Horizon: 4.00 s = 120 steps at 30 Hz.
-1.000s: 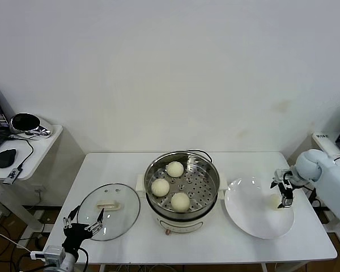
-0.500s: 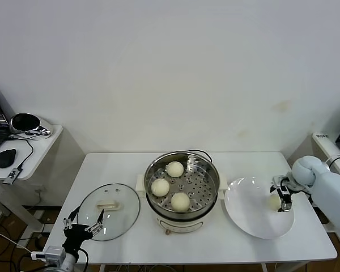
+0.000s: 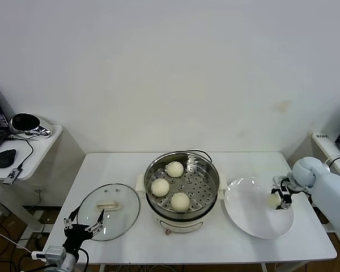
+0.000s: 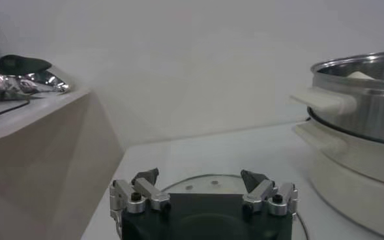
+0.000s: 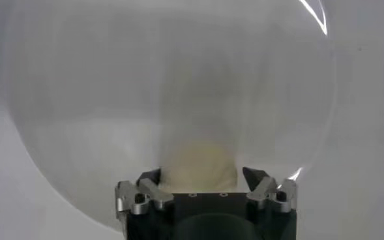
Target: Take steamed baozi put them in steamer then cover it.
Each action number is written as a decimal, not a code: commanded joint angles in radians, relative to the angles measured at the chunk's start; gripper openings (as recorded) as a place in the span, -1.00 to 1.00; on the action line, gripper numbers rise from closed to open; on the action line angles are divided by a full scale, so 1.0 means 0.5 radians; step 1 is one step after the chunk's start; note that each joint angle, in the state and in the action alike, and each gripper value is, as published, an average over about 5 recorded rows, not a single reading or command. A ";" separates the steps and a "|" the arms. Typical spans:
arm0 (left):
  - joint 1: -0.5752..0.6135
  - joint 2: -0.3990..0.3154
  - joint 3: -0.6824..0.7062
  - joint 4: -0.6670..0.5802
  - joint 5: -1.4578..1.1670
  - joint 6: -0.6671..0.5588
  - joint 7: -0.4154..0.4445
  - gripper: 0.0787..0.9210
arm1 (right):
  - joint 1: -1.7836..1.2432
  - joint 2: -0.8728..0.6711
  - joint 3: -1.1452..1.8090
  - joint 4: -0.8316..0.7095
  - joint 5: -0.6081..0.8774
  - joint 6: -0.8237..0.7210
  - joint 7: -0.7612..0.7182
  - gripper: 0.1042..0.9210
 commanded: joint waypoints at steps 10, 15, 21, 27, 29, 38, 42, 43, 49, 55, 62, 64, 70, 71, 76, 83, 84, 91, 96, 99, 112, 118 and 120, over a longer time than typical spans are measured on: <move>-0.026 0.002 0.029 -0.001 0.008 -0.007 -0.005 0.77 | 0.422 -0.210 -0.399 0.393 0.529 -0.221 -0.035 0.02; -0.041 -0.002 0.043 -0.015 0.043 -0.035 -0.023 0.77 | 0.868 -0.273 -0.761 0.693 0.895 -0.421 -0.079 0.01; -0.039 0.020 0.033 -0.071 0.040 -0.041 -0.034 0.77 | 1.605 -0.112 -1.378 0.855 1.397 -0.610 -0.147 0.01; -0.036 0.022 0.018 -0.130 0.037 -0.037 -0.047 0.77 | 2.015 0.214 -1.718 0.786 1.671 -0.745 -0.185 0.01; -0.035 0.023 0.018 -0.138 0.033 -0.035 -0.050 0.77 | 2.065 0.297 -1.769 0.769 1.690 -0.777 -0.191 0.01; -0.034 0.044 -0.006 -0.156 -0.061 0.007 -0.051 0.77 | 2.018 0.592 -1.832 0.700 1.702 -0.905 -0.147 0.01; -0.034 0.043 -0.010 -0.159 -0.056 0.005 -0.054 0.77 | 1.909 0.668 -1.832 0.695 1.625 -0.946 -0.108 0.01; -0.033 0.044 -0.010 -0.159 -0.056 0.005 -0.054 0.77 | 1.881 0.681 -1.832 0.692 1.617 -0.957 -0.097 0.01; -0.036 0.051 -0.007 -0.155 -0.051 0.005 -0.051 0.77 | 1.732 0.742 -1.818 0.652 1.499 -0.997 -0.054 0.01; -0.042 0.037 0.001 -0.144 -0.045 0.006 -0.050 0.77 | 1.641 0.746 -1.822 0.643 1.429 -1.021 -0.029 0.01; -0.052 0.021 0.019 -0.125 -0.032 0.005 -0.049 0.77 | 1.531 0.746 -1.781 0.608 1.428 -1.055 0.016 0.01; -0.053 0.021 0.019 -0.123 -0.031 0.005 -0.048 0.77 | 1.507 0.746 -1.770 0.591 1.419 -1.054 0.020 0.01; -0.056 0.019 0.021 -0.114 -0.029 0.005 -0.046 0.77 | 1.452 0.744 -1.750 0.580 1.398 -1.055 0.023 0.02; -0.056 0.018 0.021 -0.112 -0.028 0.005 -0.046 0.77 | 1.441 0.743 -1.742 0.578 1.395 -1.056 0.025 0.02; -0.057 0.018 0.024 -0.101 -0.020 0.004 -0.045 0.77 | 1.420 0.712 -1.715 0.579 1.383 -1.057 0.034 0.17; -0.058 0.006 0.021 -0.113 -0.001 0.008 -0.039 0.77 | 1.499 0.518 -1.592 0.700 1.436 -1.051 0.026 0.65; -0.056 0.005 0.020 -0.119 0.002 0.009 -0.036 0.77 | 1.515 0.471 -1.540 0.730 1.447 -1.044 0.022 0.69; -0.063 0.010 0.049 -0.114 0.017 0.030 -0.034 0.77 | 1.402 0.024 -0.934 0.939 1.742 -0.908 0.202 0.76; -0.077 0.024 0.124 -0.065 0.015 0.044 -0.068 0.77 | 1.120 -0.292 -0.407 1.079 1.934 -0.774 0.582 0.76; -0.078 0.037 0.158 -0.050 0.012 0.048 -0.084 0.77 | 0.752 -0.479 -0.033 1.214 2.035 -0.715 0.906 0.76; -0.116 0.084 0.186 -0.013 -0.005 0.050 -0.103 0.77 | -1.597 -0.263 2.299 1.647 2.099 -0.447 1.495 0.76; -0.126 0.098 0.178 -0.017 0.011 0.041 -0.071 0.77 | -2.105 0.198 2.521 1.652 2.148 -0.051 1.768 0.76; -0.128 0.114 0.174 -0.012 0.036 0.033 -0.062 0.77 | -2.227 0.342 2.544 1.645 2.170 0.042 1.802 0.76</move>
